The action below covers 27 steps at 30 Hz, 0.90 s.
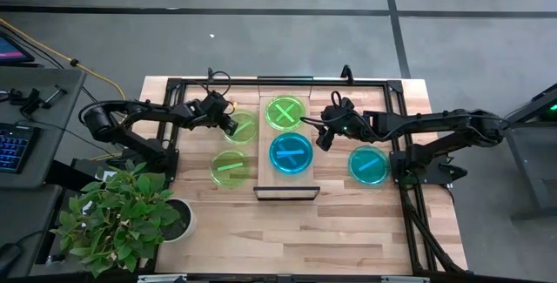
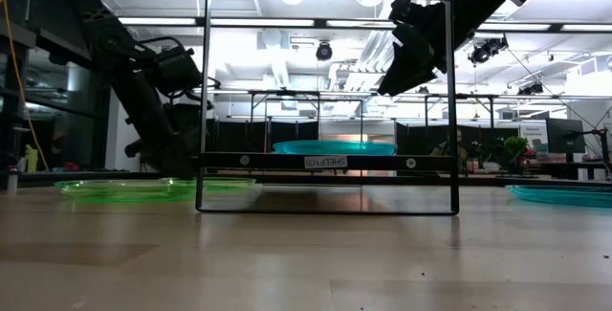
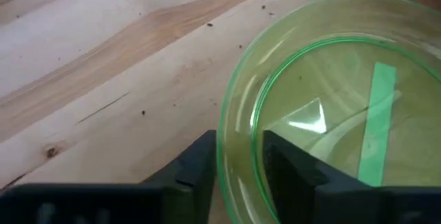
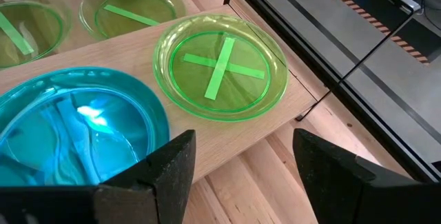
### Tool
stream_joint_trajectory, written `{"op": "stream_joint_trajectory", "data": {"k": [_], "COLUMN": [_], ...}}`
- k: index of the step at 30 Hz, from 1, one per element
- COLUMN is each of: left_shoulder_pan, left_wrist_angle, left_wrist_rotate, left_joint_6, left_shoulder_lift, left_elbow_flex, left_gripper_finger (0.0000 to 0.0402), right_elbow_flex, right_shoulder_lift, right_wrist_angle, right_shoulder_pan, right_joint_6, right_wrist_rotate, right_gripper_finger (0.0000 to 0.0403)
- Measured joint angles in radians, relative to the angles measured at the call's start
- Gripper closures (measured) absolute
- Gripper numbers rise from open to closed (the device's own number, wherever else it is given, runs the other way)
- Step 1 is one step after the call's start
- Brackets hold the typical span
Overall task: Place and stack plates onto a shelf
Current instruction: Stack the top green plate on top of the green plates on the shelf
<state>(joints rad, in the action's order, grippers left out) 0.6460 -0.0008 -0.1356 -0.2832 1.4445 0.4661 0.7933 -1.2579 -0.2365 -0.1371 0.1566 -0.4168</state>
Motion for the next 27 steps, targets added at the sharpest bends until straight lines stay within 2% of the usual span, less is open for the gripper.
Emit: {"op": "stream_joint_trajectory", "data": {"k": [4,6,9,16,19,21,27], "left_shoulder_pan": [0.0,0.002,0.002,-0.022,-0.043,-0.064,-0.148], "left_wrist_angle": [-0.002,-0.01,-0.07,-0.177,-0.226,-0.233,-0.196], "left_wrist_rotate": [-0.008,-0.007,-0.028,-0.211,-0.259,-0.256,-0.128], "left_joint_6": [0.035,0.06,0.083,0.086,0.074,0.059,0.052], "left_shoulder_lift": [-0.004,-0.015,-0.065,-0.275,-0.372,-0.43,-0.551], "left_elbow_flex": [0.001,0.004,0.025,0.032,0.032,0.032,0.031], "left_gripper_finger": [0.0369,0.0392,0.0394,0.0401,0.0401,0.0401,0.0401], "right_elbow_flex": [0.0,0.0,0.0,0.0,0.0,0.0,0.0], "right_shoulder_lift": [0.0,0.0,0.0,0.0,0.0,0.0,0.0], "right_wrist_angle": [0.0,0.0,0.0,-0.015,-0.015,-0.015,-0.003], "right_shoulder_pan": [0.0,0.0,0.0,0.0,0.0,0.0,0.0], "right_joint_6": [0.0,0.0,0.0,0.009,0.023,0.026,0.028], "right_wrist_rotate": [0.0,0.0,0.0,0.0,0.0,0.0,0.0], "right_gripper_finger": [0.0175,0.0175,0.0175,0.0175,0.0175,0.0175,0.0175]}}
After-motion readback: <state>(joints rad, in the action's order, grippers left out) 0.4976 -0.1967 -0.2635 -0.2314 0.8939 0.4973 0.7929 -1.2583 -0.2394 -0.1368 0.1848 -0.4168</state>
